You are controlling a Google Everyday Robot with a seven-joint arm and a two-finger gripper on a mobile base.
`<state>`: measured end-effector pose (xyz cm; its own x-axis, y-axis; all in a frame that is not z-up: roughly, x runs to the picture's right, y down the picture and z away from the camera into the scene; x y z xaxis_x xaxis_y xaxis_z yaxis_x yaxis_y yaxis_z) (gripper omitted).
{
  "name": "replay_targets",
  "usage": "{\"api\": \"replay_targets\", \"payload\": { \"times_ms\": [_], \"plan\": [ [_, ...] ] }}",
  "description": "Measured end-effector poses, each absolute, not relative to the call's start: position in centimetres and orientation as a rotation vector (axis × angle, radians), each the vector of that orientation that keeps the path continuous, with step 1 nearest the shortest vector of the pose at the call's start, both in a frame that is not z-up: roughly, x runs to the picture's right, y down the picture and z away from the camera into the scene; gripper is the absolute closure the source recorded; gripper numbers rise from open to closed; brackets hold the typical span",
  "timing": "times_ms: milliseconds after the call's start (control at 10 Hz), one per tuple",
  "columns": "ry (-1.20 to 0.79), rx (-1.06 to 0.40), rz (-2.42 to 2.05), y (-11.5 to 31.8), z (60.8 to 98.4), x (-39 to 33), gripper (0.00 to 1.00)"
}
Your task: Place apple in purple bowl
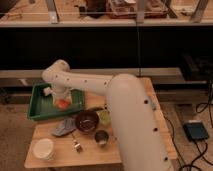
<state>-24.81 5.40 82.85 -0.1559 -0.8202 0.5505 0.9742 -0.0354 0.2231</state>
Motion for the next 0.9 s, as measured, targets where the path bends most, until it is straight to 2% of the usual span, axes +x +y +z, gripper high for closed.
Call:
{"api": "replay_targets", "payload": {
  "times_ms": [200,400,700,900],
  "plan": [
    [-0.649,-0.281,-1.555,3.6,78.7,-24.3,0.9],
    [-0.652,-0.325,-1.49,2.2,75.9,-22.8,0.9],
    [-0.678,-0.424,-1.407,2.8,74.9,-20.3,0.9],
    [-0.69,-0.489,-1.351,5.0,75.6,-18.2,0.9]
  ]
}}
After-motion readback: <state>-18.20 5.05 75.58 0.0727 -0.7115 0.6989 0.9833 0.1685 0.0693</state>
